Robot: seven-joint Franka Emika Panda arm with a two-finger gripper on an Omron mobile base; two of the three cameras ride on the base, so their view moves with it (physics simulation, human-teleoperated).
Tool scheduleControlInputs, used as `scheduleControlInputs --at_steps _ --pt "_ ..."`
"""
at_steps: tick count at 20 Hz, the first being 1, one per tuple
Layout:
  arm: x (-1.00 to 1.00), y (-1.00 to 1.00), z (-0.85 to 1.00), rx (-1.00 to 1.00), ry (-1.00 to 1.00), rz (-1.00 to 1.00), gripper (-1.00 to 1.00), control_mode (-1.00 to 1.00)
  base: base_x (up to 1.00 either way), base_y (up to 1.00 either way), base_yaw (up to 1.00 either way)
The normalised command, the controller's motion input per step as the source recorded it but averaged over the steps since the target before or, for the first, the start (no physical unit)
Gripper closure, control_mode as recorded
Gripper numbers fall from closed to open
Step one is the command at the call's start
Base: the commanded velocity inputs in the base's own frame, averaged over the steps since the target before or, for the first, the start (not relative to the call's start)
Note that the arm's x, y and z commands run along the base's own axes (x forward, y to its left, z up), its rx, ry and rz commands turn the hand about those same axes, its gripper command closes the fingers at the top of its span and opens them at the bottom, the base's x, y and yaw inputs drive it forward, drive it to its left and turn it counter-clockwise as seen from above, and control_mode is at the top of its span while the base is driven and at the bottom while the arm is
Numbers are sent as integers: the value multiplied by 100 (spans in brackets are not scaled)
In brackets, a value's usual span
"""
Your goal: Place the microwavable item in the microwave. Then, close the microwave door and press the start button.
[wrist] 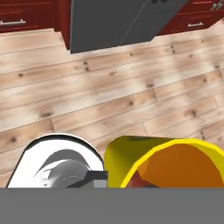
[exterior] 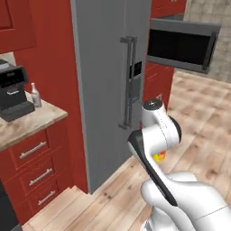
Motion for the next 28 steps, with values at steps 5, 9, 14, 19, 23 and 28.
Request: scheduleControlInputs --at_steps 5,9,14,19,23,28 --pt "0 0 0 0 0 0 100 100 28 -45 -50" --pt "0 0 0 0 0 0 100 100 48 -58 -42" --pt "0 0 0 0 0 0 100 100 66 -63 -36" --pt "0 0 0 0 0 0 100 100 89 -46 -28" --pt "0 0 0 0 0 0 100 100 87 -48 -19" --pt "0 0 0 0 0 0 100 100 82 -59 -3"
